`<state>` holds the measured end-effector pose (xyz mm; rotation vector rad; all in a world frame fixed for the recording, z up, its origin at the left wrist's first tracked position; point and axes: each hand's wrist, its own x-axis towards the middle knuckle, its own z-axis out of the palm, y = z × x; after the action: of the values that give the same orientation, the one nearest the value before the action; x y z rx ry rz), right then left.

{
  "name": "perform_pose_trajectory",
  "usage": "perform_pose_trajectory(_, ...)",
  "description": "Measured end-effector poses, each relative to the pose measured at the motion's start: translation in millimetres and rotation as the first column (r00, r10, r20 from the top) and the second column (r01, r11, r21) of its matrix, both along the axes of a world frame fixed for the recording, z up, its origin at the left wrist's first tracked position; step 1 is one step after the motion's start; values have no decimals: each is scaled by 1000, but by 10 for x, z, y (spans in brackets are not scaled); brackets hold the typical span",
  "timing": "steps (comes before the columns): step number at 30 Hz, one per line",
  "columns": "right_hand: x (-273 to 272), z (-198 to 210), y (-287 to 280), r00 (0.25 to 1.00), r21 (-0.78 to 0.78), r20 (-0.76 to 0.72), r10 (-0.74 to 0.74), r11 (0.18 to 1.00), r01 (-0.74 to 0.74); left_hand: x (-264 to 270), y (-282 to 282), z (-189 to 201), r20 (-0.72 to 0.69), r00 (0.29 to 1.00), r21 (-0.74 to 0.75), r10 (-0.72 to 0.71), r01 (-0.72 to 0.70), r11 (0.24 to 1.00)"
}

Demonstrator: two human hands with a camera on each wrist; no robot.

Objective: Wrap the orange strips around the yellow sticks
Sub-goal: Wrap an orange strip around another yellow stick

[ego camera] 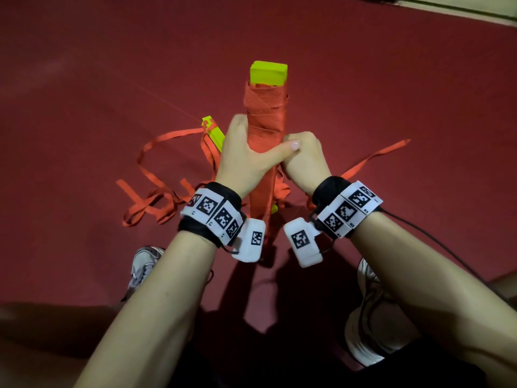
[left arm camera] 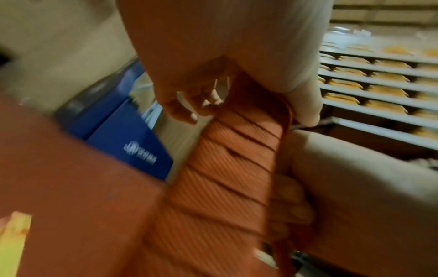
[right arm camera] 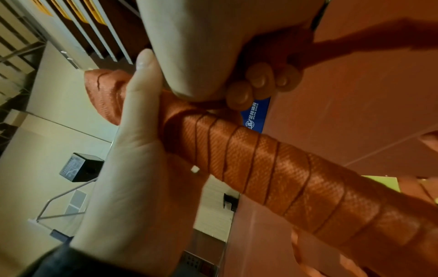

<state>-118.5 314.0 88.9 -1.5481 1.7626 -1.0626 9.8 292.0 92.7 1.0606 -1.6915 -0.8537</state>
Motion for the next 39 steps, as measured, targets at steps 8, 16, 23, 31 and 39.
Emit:
perform_pose_trajectory(8,9,-88,-34,1000,2,-14,3,1000,-3,135,-152,202,456,877,-158,150,-86,984)
perform_pose_trajectory(16,-24,-10,4,963,8,-266,-30,999,34,245,-204,123,158,979,-15,132,-131,991)
perform_pose_trajectory(23,-50,58,-32,903,-195,-429,-40,980,-49,163,-161,95,73,996,-1,-55,56,998)
perform_pose_trajectory(31,-44,110,-51,912,-147,-409,-17,988,-48,256,-174,186,-190,955,145,-228,257,955)
perform_pose_trajectory(39,7,16,-117,956,-119,-291,31,991,-68,224,-207,131,-272,948,252,-165,235,939)
